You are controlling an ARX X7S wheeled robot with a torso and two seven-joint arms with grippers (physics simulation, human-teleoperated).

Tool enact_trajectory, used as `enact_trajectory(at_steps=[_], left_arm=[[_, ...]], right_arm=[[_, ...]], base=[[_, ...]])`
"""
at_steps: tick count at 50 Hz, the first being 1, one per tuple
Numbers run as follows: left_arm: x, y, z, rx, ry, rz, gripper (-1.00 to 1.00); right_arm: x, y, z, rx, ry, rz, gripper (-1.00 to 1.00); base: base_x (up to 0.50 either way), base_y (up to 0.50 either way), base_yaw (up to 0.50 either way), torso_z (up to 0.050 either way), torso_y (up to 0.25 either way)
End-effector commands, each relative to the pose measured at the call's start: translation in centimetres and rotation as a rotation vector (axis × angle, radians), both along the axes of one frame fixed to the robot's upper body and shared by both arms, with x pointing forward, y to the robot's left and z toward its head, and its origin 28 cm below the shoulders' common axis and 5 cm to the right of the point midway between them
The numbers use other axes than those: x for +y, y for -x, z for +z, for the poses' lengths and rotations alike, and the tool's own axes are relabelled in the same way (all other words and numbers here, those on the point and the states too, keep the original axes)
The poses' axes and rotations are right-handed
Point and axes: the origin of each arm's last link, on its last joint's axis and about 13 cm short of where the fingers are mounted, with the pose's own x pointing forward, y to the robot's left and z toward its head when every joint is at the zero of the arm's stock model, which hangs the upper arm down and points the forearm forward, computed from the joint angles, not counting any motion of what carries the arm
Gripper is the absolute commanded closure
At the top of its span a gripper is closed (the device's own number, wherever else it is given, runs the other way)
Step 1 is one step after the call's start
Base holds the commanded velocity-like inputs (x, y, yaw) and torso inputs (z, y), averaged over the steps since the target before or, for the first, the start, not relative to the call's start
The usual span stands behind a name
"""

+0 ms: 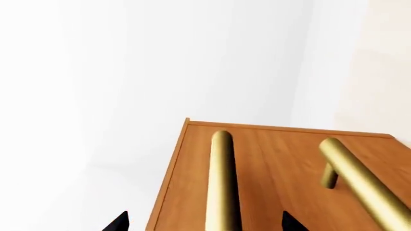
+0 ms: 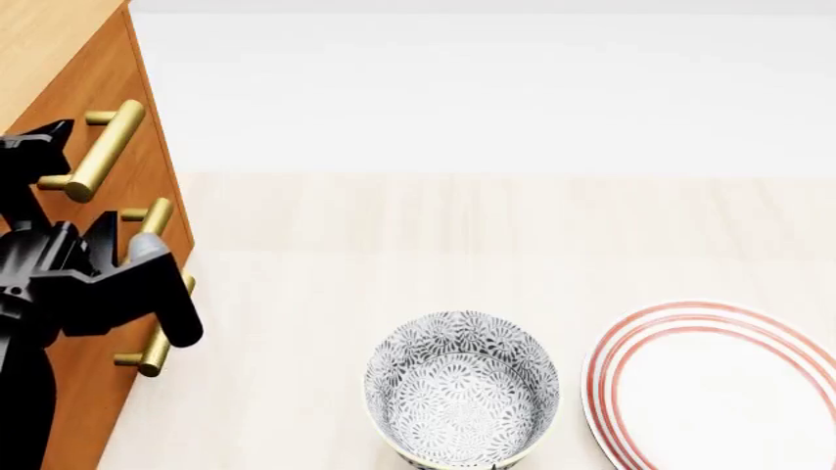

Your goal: Open the top drawer of the cabinet.

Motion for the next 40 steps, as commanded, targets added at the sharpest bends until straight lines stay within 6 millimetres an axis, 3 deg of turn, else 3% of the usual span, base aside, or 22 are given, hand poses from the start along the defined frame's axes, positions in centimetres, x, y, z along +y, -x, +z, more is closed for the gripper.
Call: enact_trajectory(at_steps=[1, 24, 25, 40], left_arm=[[-0.3, -0.8, 0.0, 0.021, 0.034, 0.000, -1.00], [-0.2, -2.2, -1.3, 0.028, 0.061, 0.028, -1.00], [-0.2, -2.3, -1.2, 0.023, 0.060, 0.028, 1.00], [-1.0, -2.1, -0.9, 0.012, 0.043, 0.003, 1.00]], right_arm=[[0.1, -0.1, 0.1, -0.010, -0.006, 0.003, -1.00], [0.0, -0.3, 0.1, -0.003, -0.015, -0.005, -1.00], [0.0, -0.3, 0.1, -0.002, -0.015, -0.005, -1.00], [0.0, -0.3, -0.1, 0.005, -0.013, 0.002, -1.00]], base=[[0.00, 0.00, 0.00, 0.000, 0.000], [0.00, 0.00, 0.00, 0.000, 0.000], [0.00, 0.00, 0.00, 0.000, 0.000], [0.00, 0.00, 0.00, 0.000, 0.000]])
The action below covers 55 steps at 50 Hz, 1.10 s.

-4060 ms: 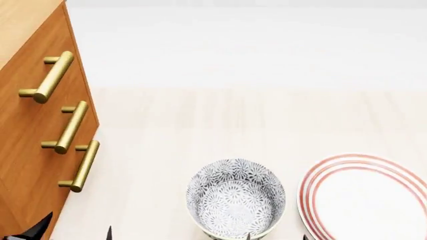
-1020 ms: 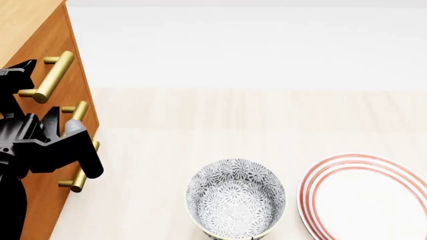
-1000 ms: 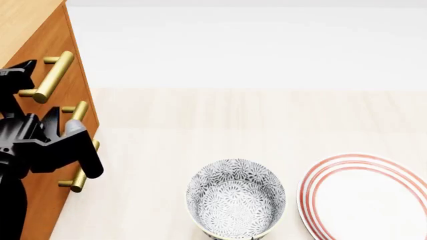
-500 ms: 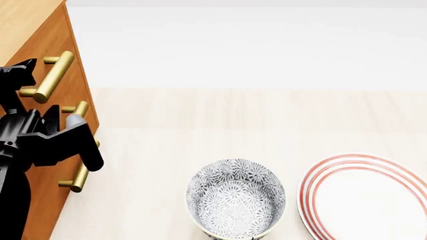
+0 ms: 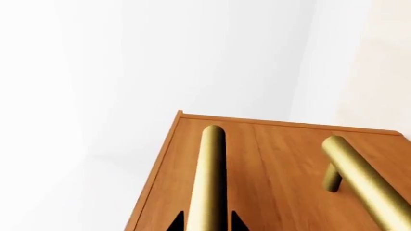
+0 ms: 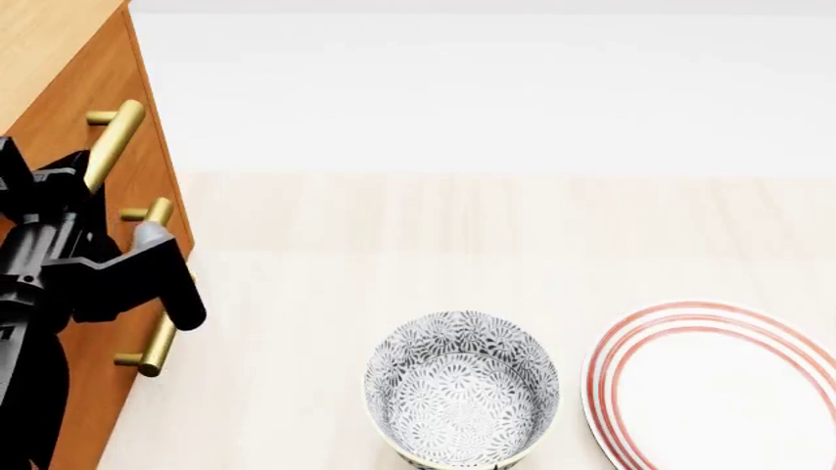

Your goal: Open the top drawer of the cabinet.

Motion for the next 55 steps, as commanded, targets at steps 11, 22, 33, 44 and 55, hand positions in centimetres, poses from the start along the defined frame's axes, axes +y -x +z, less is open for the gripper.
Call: enact_trajectory(at_steps=[11, 22, 33, 44, 55], left_arm=[[-4.8, -0.5, 0.4, 0.009, 0.001, -0.152, 1.00], [-7.7, -0.4, 0.7, 0.010, -0.019, -0.255, 1.00], [-10.5, -0.2, 1.1, 0.011, -0.057, -0.345, 1.00], [-13.1, 0.2, 2.6, -0.002, -0.058, -0.423, 1.00], [-14.1, 0.5, 2.7, 0.000, -0.047, -0.455, 1.00]], right_arm=[[0.1, -0.1, 0.0, -0.007, -0.005, 0.015, -1.00], [0.2, 0.0, 0.1, -0.010, -0.006, 0.024, -1.00], [0.2, 0.0, 0.1, -0.005, -0.018, 0.034, -1.00], [0.1, -0.1, 0.1, -0.008, -0.023, 0.030, -1.00], [-0.1, -0.3, 0.0, 0.006, -0.041, 0.017, -1.00]], base=[[0.00, 0.00, 0.00, 0.000, 0.000], [0.00, 0.00, 0.00, 0.000, 0.000], [0.01, 0.00, -0.01, 0.000, 0.000], [0.00, 0.00, 0.00, 0.000, 0.000], [0.00, 0.00, 0.00, 0.000, 0.003]])
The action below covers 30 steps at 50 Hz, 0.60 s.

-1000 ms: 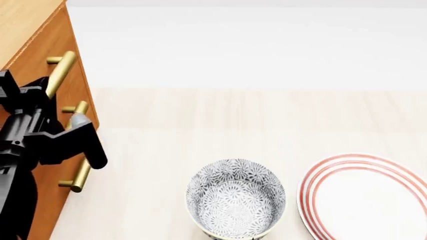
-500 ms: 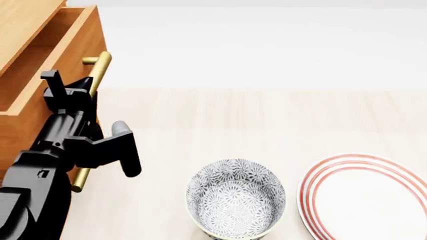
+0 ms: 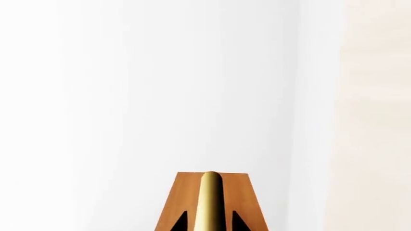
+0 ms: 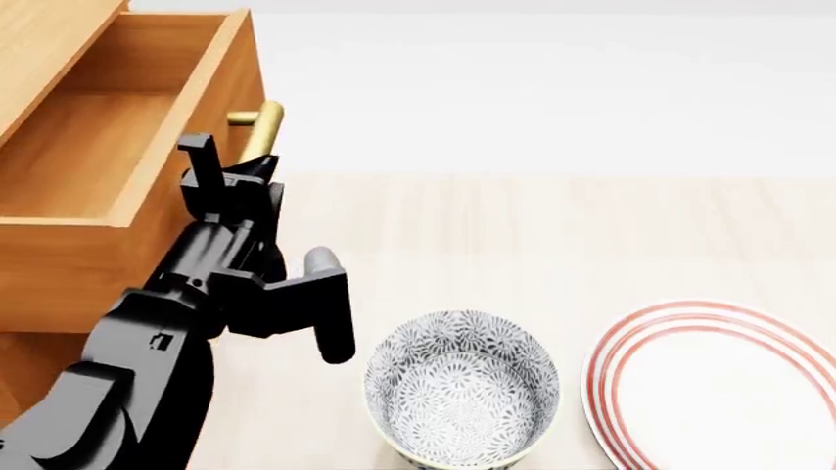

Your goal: Open the top drawer of the cabinet.

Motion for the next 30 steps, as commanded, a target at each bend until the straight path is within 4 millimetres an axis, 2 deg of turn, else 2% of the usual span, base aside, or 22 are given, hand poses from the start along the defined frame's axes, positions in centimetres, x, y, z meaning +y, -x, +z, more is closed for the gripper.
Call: enact_trajectory(at_steps=[1, 3, 4, 11, 21, 24, 30], left_arm=[[-4.4, 0.9, 1.8, -0.010, 0.023, -0.177, 1.00], [-4.3, 0.9, 1.8, -0.008, 0.021, -0.172, 1.00], [-4.2, 0.7, 1.8, -0.003, 0.029, -0.158, -1.00], [-4.2, 0.9, 2.3, -0.024, 0.068, -0.158, -1.00], [-6.3, 2.8, 4.2, 0.078, 0.361, -0.270, -1.00], [-6.6, 3.3, 5.7, 0.104, 0.507, -0.268, -1.00], [-6.2, 3.0, 7.9, 0.089, 0.659, -0.226, -1.00]], right_arm=[[0.0, -0.3, 0.1, -0.007, -0.016, -0.005, -1.00], [0.0, -0.3, 0.1, -0.005, -0.018, -0.006, -1.00], [0.0, -0.3, 0.1, -0.004, -0.019, -0.007, -1.00], [0.0, -0.3, 0.0, 0.004, -0.021, -0.006, -1.00], [0.0, -0.3, 0.0, 0.003, -0.020, -0.003, -1.00], [0.1, -0.2, 0.0, 0.004, -0.019, 0.000, -1.00], [0.1, -0.2, -0.1, 0.008, -0.019, 0.004, -1.00]], base=[[0.00, 0.00, 0.00, 0.000, 0.000], [-0.01, 0.00, 0.00, 0.000, 0.006], [0.00, 0.00, 0.00, 0.000, 0.000], [0.00, 0.00, 0.00, 0.000, 0.000], [0.00, 0.00, 0.00, 0.000, 0.000], [0.00, 0.00, 0.00, 0.000, 0.003], [0.00, 0.00, 0.00, 0.000, 0.000]])
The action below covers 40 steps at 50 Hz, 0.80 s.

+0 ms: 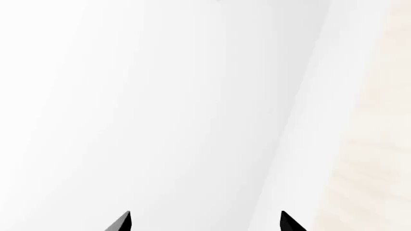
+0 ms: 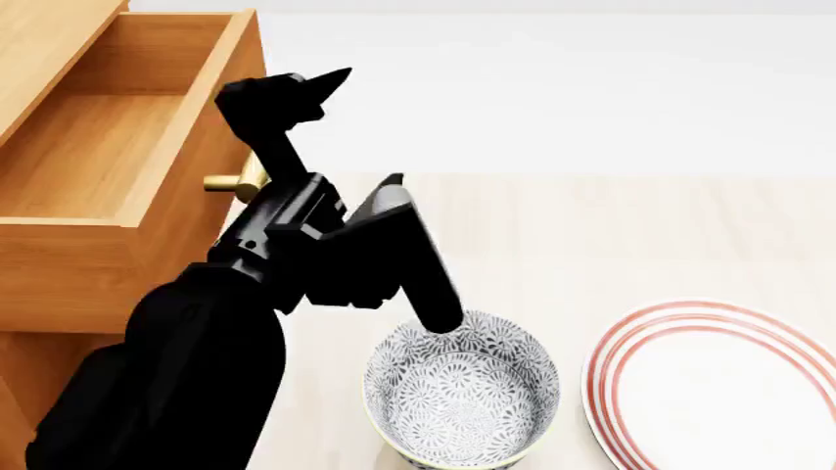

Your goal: Open the top drawer of the cabinet.

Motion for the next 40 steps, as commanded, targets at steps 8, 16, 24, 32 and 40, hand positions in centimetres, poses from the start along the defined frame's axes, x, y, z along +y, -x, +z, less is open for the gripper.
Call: enact_trajectory(at_steps=[8, 16, 24, 32, 40], left_arm=[[0.3, -0.2, 6.6, 0.075, 0.462, 0.052, -1.00], [1.8, -1.0, 8.0, 0.108, 0.636, 0.183, -1.00], [2.2, -1.2, 8.1, 0.286, 0.800, 0.206, -1.00], [2.6, -1.8, 7.6, 0.340, 0.828, 0.239, -1.00], [2.8, -2.1, 7.5, 0.361, 0.871, 0.246, -1.00]], right_arm=[[0.2, -0.1, 0.0, -0.005, -0.002, 0.010, -1.00], [0.2, 0.0, -0.2, 0.000, 0.006, 0.009, -1.00], [0.2, -0.1, 0.0, -0.001, 0.008, 0.000, -1.00], [0.1, -0.1, 0.2, -0.017, 0.022, -0.010, -1.00], [0.1, -0.2, 0.1, -0.012, 0.018, -0.015, -1.00]], base=[[0.00, 0.00, 0.00, 0.000, 0.000], [0.00, 0.00, 0.00, 0.000, 0.000], [0.00, 0.00, 0.00, 0.000, 0.000], [0.00, 0.00, 0.00, 0.000, 0.000], [0.00, 0.00, 0.00, 0.000, 0.000]])
